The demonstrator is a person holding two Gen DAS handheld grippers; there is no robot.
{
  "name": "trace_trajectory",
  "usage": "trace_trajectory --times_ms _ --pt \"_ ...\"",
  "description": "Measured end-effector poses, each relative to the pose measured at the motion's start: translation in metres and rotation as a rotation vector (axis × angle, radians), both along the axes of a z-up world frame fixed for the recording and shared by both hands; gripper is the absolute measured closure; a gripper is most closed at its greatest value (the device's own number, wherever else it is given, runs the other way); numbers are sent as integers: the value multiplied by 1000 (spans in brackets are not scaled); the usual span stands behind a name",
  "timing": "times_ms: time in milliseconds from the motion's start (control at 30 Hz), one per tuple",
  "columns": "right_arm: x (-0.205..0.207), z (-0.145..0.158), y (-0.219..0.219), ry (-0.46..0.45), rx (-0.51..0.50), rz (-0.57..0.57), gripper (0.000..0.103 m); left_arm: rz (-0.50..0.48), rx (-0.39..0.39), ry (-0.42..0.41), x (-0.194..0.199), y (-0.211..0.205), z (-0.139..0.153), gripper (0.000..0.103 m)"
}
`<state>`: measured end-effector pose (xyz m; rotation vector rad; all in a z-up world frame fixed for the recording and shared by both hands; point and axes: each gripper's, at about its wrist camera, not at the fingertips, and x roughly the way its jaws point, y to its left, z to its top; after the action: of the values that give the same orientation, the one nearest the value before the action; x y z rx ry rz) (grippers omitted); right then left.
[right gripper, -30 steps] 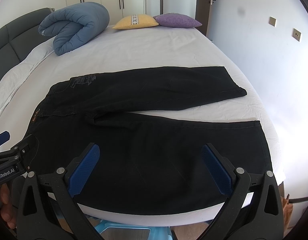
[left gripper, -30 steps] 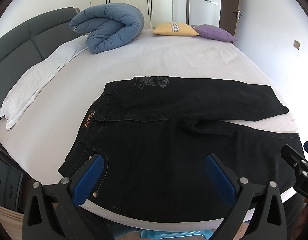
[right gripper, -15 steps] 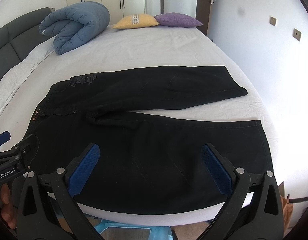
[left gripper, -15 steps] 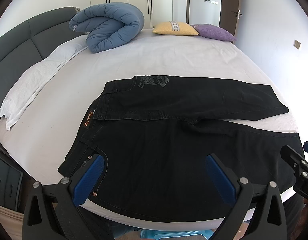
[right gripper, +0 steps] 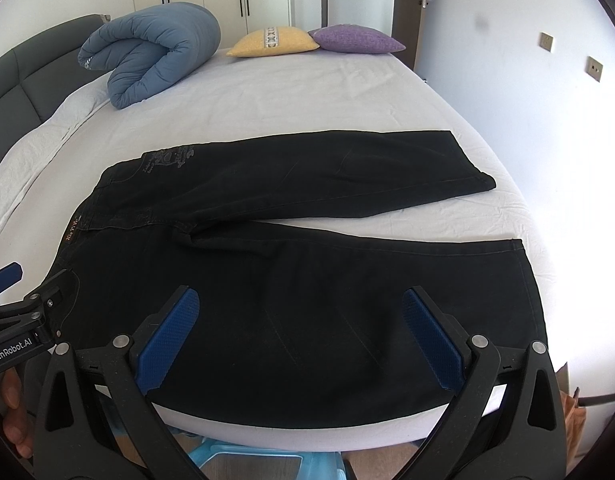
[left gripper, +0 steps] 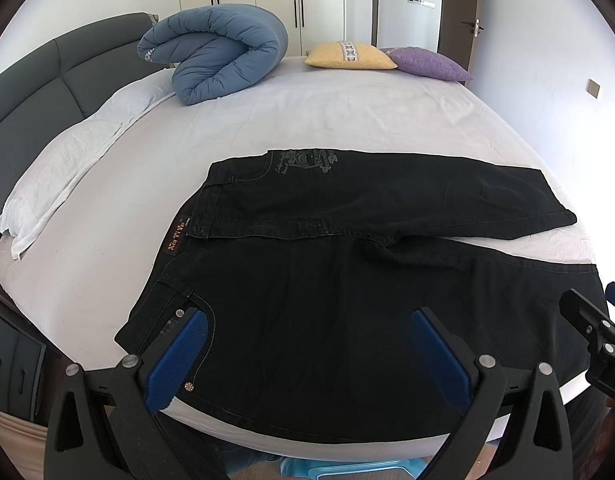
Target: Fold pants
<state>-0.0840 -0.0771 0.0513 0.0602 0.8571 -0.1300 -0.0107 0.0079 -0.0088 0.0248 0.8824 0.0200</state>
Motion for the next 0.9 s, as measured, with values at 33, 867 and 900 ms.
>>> trace_trajectory --times_ms 33,867,900 --pt "0 0 0 0 0 0 0 -1 0 1 0 0 0 0" --pt "3 -1 8 -5 32 66 0 -40 -79 68 11 6 -10 0" --pt "5 0 7 -11 38 81 0 -50 -73 70 12 7 -11 0"
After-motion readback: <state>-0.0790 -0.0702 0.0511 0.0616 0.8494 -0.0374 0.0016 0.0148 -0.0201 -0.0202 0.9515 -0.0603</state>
